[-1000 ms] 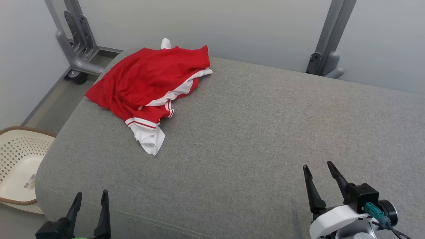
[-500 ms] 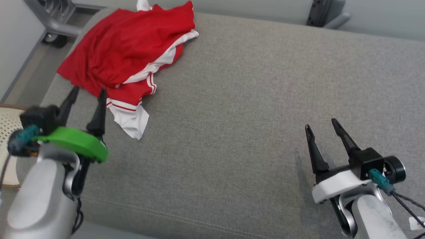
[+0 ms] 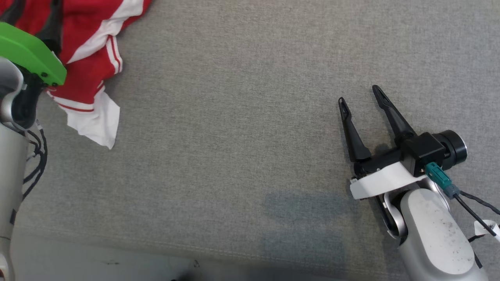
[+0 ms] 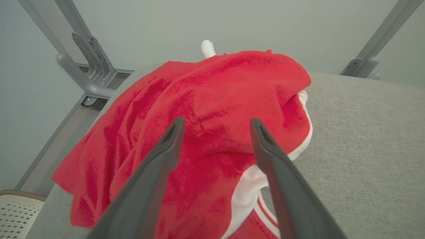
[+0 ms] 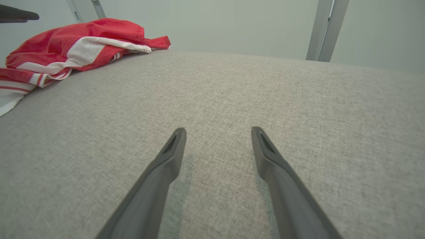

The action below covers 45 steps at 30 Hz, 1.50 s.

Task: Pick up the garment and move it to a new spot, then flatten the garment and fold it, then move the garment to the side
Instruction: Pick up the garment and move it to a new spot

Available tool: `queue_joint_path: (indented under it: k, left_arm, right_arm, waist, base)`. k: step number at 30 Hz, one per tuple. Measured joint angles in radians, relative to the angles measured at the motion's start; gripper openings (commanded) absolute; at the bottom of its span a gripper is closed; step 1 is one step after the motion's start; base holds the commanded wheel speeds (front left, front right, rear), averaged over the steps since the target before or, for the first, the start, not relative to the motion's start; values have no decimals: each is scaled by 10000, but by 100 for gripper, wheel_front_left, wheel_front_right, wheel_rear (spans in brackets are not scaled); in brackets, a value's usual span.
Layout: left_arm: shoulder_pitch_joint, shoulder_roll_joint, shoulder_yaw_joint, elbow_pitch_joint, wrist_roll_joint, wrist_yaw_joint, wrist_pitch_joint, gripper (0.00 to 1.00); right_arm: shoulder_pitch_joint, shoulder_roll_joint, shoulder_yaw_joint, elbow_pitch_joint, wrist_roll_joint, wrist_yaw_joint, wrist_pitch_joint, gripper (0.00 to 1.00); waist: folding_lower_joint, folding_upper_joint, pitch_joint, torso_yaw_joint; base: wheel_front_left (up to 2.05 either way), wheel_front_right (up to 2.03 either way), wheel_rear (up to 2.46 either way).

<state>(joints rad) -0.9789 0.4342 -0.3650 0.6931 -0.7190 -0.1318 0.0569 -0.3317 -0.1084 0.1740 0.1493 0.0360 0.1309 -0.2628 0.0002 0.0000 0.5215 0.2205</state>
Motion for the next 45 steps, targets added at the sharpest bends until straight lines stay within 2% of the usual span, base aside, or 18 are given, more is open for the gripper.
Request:
queue_joint_path:
  k: [6,13,15,17,18,26,32,41,45]
  left_arm:
    - [-765,403,-205,901,-907,0,221,100]
    - [-1001,855,-495,1873,-1421,0,104,99]
    - [-1032,892,-483,2029,-1653,0,-77,75]
    - [-1072,970,-585,2125,-1747,0,-211,4]
    - [-1076,1003,-696,2107,-1787,0,-288,0]
    - [-1046,1101,-1601,1375,-2215,10,-1170,0]
    - [-858,1670,-2088,476,-2456,10,-1386,0]
    - [267,2458,-2330,-2495,-3542,31,-633,0]
    - [1207,2470,-2403,-4433,-4013,401,-362,0]
  right_arm:
    - [-280,188,267,-370,0,10,-31,100]
    - [-356,322,324,-629,-19,13,-79,100]
    - [-353,355,295,-642,-19,15,-88,100]
    - [-334,380,259,-644,-19,15,-90,100]
    - [-314,385,236,-639,-19,15,-92,100]
    - [-20,391,128,-278,58,8,-77,100]
    - [577,477,224,117,291,6,-27,100]
    - [1472,569,188,305,721,8,-15,100]
    - [1739,577,194,295,959,8,-15,100]
  waist:
    - [-1,0,808,-720]
    - [0,0,1374,-1553]
    - [-1,0,1468,-1732]
    - [-1,0,1517,-1861]
    - [-1,0,1514,-1897]
    - [0,0,1016,-1810]
    - [-1,1,117,-1639]
    - [-1,1,-1462,-1593]
    - [-2,1,-2074,-1696]
  base:
    - [0,0,0]
    - [0,0,0]
    - [0,0,0]
    - [0,0,0]
    - [0,0,0]
    - [0,0,0]
    - [0,0,0]
    - [0,0,0]
    - [0,0,0]
